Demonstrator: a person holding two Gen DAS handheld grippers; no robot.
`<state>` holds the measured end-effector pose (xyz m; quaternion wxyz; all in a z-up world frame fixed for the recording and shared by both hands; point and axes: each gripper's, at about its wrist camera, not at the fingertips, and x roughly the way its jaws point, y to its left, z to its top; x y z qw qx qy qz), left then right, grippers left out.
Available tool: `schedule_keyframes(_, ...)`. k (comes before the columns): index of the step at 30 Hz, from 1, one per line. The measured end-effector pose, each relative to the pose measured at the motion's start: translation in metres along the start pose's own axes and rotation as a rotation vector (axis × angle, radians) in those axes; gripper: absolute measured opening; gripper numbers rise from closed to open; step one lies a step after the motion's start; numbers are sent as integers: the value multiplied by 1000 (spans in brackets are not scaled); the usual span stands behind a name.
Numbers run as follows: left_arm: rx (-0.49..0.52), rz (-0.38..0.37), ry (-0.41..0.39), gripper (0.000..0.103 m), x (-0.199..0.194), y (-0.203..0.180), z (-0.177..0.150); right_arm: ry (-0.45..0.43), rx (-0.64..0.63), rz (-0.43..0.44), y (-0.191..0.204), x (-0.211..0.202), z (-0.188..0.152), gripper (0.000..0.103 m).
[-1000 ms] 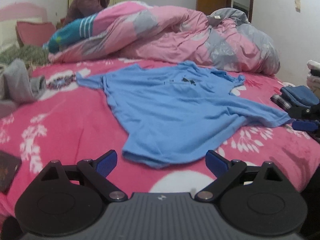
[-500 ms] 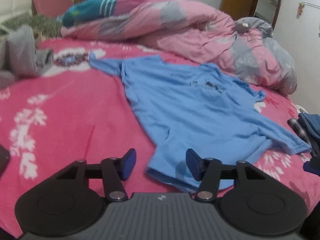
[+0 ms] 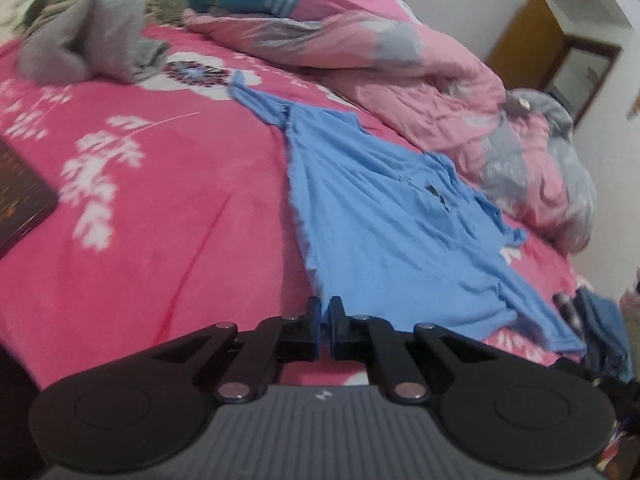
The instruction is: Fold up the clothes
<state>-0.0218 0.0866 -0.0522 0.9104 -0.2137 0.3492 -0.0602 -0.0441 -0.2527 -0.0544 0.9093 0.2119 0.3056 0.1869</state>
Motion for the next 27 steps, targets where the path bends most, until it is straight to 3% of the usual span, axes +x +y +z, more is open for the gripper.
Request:
schedule_keyframes(11,-96,11,13,4,-5,17,-4,34,-11,97,18,7,-11,56)
schedule_keyframes(14,-109,8,14,4,-6,20,-5,40,-123,111,37,10,-14,56)
schedule_keyframes(20,-122,-3,0,4,-8,25,-4,32,-465,123,93,30,-30,56)
schedule_keyframes(27,-159,-50,-5,4,-9,32,0,33,-707,148,130,57,-42,56)
